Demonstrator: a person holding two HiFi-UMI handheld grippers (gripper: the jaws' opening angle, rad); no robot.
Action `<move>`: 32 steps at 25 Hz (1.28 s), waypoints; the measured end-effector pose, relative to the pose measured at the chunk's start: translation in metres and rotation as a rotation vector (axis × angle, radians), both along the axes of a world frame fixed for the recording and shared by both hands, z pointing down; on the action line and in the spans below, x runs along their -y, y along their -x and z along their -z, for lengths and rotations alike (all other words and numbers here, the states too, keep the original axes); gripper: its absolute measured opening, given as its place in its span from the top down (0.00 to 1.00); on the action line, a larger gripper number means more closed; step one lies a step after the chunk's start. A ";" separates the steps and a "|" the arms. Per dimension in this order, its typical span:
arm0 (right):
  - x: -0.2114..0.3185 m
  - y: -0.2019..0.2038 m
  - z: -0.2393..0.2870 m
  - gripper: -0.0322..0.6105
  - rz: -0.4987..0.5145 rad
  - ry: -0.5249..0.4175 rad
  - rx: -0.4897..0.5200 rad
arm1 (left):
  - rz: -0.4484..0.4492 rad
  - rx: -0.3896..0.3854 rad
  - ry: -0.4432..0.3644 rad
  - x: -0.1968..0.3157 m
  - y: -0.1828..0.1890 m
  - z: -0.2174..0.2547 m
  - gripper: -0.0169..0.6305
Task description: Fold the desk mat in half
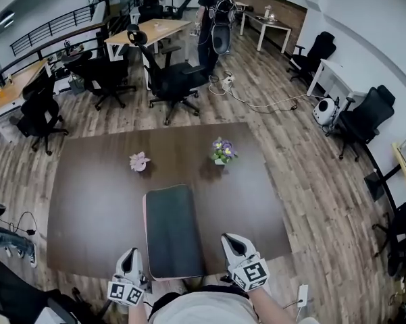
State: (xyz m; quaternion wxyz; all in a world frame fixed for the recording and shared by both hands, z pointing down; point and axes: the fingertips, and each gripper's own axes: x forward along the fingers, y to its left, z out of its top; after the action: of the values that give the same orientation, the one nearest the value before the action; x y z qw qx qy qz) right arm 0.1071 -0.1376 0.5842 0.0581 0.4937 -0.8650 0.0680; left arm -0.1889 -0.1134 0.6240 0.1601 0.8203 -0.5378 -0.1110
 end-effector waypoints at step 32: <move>0.011 -0.007 0.010 0.95 -0.043 0.004 0.018 | 0.007 -0.015 -0.015 0.012 -0.004 0.006 0.97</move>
State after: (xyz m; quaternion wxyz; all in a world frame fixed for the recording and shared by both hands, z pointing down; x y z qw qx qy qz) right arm 0.1139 -0.1488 0.5741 0.0499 0.5113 -0.8546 0.0756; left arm -0.1853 -0.1252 0.6184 0.1577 0.8186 -0.5387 -0.1217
